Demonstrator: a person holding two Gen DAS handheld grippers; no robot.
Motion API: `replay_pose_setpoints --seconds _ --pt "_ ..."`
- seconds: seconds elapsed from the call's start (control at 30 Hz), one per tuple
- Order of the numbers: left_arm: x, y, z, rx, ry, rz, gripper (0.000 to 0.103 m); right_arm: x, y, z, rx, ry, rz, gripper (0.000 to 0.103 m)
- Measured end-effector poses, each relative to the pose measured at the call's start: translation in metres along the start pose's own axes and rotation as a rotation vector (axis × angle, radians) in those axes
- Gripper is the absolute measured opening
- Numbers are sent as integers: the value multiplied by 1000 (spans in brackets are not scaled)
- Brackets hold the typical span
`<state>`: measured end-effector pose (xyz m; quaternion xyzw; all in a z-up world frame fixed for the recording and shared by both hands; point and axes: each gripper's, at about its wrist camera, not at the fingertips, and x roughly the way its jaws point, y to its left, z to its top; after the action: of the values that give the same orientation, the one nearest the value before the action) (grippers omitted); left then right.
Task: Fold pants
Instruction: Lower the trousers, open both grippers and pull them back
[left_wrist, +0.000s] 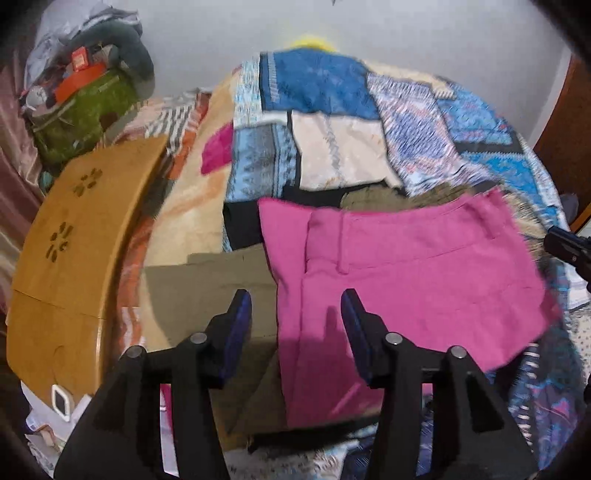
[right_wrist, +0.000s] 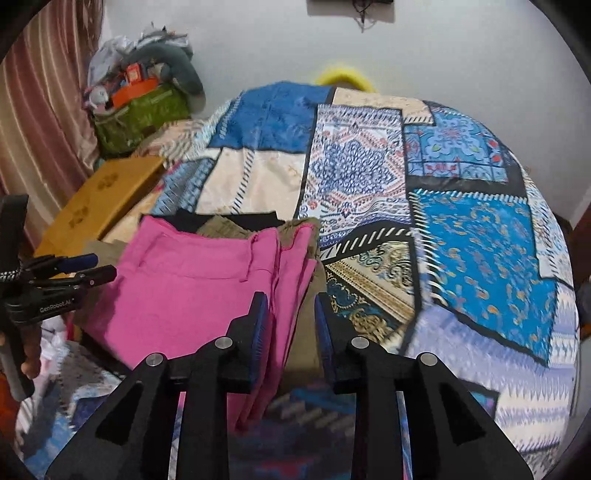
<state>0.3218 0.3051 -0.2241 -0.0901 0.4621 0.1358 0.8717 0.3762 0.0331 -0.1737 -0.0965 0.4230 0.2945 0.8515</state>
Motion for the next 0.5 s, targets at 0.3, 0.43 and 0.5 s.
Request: replay_pose_setpoints --seconds 0.3,0.43,0.5 --pt "-143 -38 1 65 -253 -58 50 -110 27 2 -16 -217 72 24" --pt "-214 -57 -16 94 -390 -74 50 -173 51 -3 -31 -355 120 24" --pt "-248 -66 -28 119 -453 -69 50 -199 61 -8 -42 -413 138 24"
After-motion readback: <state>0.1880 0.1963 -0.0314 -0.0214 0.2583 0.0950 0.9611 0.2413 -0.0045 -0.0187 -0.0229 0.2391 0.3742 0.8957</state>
